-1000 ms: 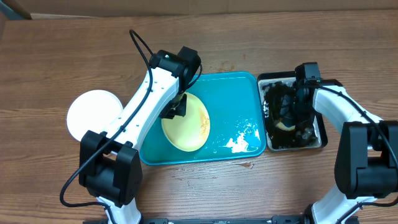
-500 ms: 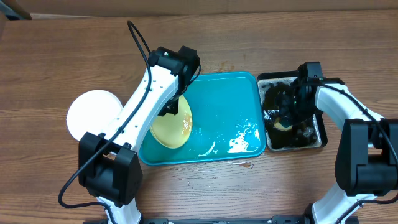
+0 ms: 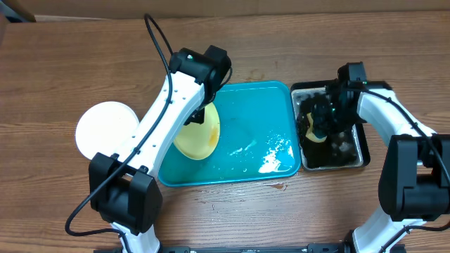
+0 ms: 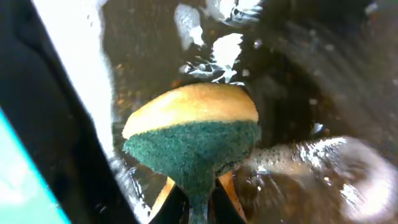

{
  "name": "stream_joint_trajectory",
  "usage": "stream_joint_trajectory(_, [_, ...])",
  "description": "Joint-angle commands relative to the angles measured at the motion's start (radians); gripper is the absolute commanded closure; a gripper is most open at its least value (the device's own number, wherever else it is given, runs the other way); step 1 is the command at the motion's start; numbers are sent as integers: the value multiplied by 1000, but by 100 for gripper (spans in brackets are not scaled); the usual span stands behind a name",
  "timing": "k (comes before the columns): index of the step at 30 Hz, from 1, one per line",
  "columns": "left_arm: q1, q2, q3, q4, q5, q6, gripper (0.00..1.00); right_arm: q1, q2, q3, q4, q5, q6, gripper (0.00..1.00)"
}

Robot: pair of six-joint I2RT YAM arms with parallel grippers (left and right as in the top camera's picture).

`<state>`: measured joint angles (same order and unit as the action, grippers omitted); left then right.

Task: Clean dirty plates on tray and stack at the side
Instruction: 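Lift the yellow plate with left gripper and carry it left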

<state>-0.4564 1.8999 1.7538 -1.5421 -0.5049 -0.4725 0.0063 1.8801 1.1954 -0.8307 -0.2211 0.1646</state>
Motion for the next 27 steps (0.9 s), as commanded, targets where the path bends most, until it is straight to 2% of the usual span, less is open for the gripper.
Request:
stream_joint_trajectory(1, [-29,-23,-27,33,27,-14,96,-2,-23,-101,79,3,-7,96])
stream_joint_trajectory(4, [-46,-23,-80,80,5,-14,96,-2,-23,-182,170,2,1,92])
stream_joint_trajectory(8, [-60,-25,-72,57,-105,-19,96,-2,-23,-195,183,2,12,92])
stream_joint_trajectory(14, [-107,-25,6,8,-271,-112,96,-2,-23,-195,184,2,18,92])
stream_joint_trajectory(19, [-194,-23,-1,87,-317,-137,96,-2,-23,-195,182,2,18,92])
stream_joint_trajectory(24, [-289,-23,-48,153,-512,-138,96,-2,-23,-195,172,2,18,92])
stream_joint_trajectory(27, [-311,-23,-59,155,-573,-137,96,-2,-23,-195,169,2,18,92])
